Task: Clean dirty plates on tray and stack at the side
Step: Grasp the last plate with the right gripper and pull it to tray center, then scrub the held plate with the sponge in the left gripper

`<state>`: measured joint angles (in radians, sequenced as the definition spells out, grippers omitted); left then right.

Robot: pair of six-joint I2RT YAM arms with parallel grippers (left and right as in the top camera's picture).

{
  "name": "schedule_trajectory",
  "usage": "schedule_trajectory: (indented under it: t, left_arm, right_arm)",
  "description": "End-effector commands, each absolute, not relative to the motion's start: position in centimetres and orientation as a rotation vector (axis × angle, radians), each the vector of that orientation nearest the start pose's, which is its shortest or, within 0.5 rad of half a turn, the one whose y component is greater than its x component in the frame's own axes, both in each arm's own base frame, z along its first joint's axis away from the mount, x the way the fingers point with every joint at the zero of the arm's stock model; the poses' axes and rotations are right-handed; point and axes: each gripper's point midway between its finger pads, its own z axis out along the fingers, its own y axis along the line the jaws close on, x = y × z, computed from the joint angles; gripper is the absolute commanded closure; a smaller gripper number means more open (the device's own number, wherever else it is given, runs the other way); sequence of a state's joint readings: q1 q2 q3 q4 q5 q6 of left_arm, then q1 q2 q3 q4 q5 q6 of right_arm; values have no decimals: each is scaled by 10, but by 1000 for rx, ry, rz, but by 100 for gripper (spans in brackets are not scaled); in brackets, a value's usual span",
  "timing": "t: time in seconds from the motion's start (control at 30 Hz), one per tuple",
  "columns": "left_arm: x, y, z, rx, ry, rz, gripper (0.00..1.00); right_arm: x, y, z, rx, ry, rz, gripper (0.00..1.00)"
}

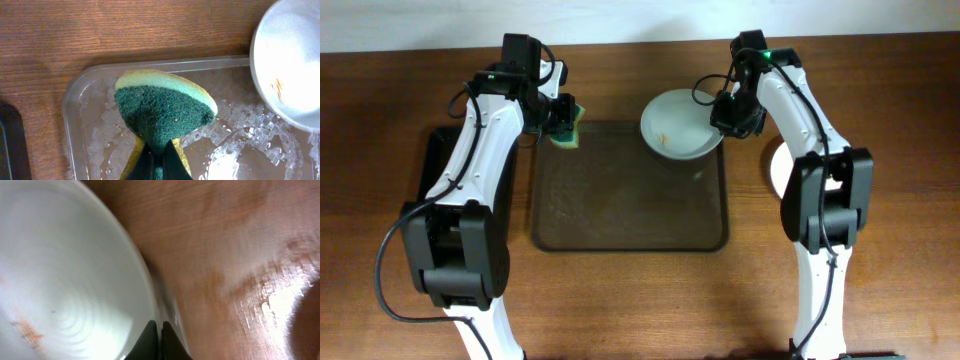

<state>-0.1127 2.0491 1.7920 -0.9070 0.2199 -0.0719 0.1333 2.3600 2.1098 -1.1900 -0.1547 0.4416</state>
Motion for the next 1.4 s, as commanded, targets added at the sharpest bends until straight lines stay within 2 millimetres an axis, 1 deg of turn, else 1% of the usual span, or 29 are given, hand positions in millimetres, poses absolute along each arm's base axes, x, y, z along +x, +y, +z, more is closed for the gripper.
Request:
schedule_trajectory:
  t: [0.0,0.03,0.07,0.1,0.13,0.17,0.3,0.33,0.37,0.43,0.53,0.6,0.63,0.7,0.73,0.77,0.8,0.83,0.87,0.9,0.97,1.03,1.07,1.13,1.17,1.23,1.27,1.33,1.37]
  left_arm:
    - [484,-94,125,134,2722,-351,99]
    - [484,-94,125,134,2722,-351,99]
    - [484,-94,125,134,2723,-351,99]
    - [484,-94,125,134,2722,-351,99]
    - [484,-94,125,134,2722,-351,99]
    - [484,-94,125,134,2722,-351,99]
    - [484,-94,125,134,2723,-351,99]
    - [483,-94,125,134,2724,-351,99]
    - [483,-94,125,134,2727,-351,99]
    - [482,-93,124,133,2732,-351,99]
    - [472,-96,121,134,2770,-374,99]
    - [462,-104,119,144,2806,-419,99]
    - [457,-108,116,136,2826,-425,99]
    - [451,-117,111,162,2845,-429,99]
    - [448,-120,108,172,2852,-430,99]
    - [447,-122,107,178,2855,-430,99]
    - [446,-122,106,180,2857,-431,99]
    - [446,-122,106,180,2856,-429,99]
    - [447,-121,106,179,2856,-422,99]
    - [448,-119,105,176,2857,-400,99]
    - [449,-113,104,168,2859,-348,99]
    - [450,-111,104,164,2857,-342,99]
    - [450,-110,104,160,2856,-338,99]
    - [450,-110,104,160,2856,-338,99]
    - [452,-110,105,161,2847,-339,99]
    - [454,-111,105,162,2841,-339,99]
    - [454,-111,105,162,2841,-340,99]
    - [454,-111,105,162,2841,-340,99]
    - [454,-111,105,163,2841,-345,99]
  right_arm:
    - [454,119,95,262,3044,208,96]
    - [436,129,89,214,3104,150,96]
    - [424,142,83,164,3137,122,96]
    - [419,149,81,156,3150,117,96]
    - [407,165,73,122,3177,102,96]
    - [397,174,67,106,3200,85,96]
    - [374,196,48,69,3246,47,95]
    - [371,197,46,59,3253,42,89]
    - [368,199,45,64,3259,38,58]
    - [375,201,44,68,3235,63,55]
    - [397,206,45,108,3168,197,54]
    - [416,211,45,95,3105,272,54]
    - [424,214,43,40,3071,288,55]
    - [434,216,38,-195,3021,291,56]
    - [436,215,36,-302,3001,272,56]
    - [438,210,33,-342,2996,226,57]
    - [439,206,30,-382,2991,203,57]
    - [440,203,24,-456,2989,212,61]
    - [438,205,21,-482,2994,237,67]
    - [435,207,16,-483,3010,259,73]
    - [428,208,4,-488,3054,277,75]
    - [421,211,-5,-491,3089,322,77]
    - [419,212,-5,-492,3095,331,78]
    - [413,211,-5,-490,3122,343,86]
    - [406,211,-5,-476,3153,363,96]
    - [399,209,-5,-375,3203,351,96]
    - [396,207,-4,-268,3236,340,96]
    - [394,206,-4,-27,3271,316,96]
    - [393,202,-5,305,3281,254,96]
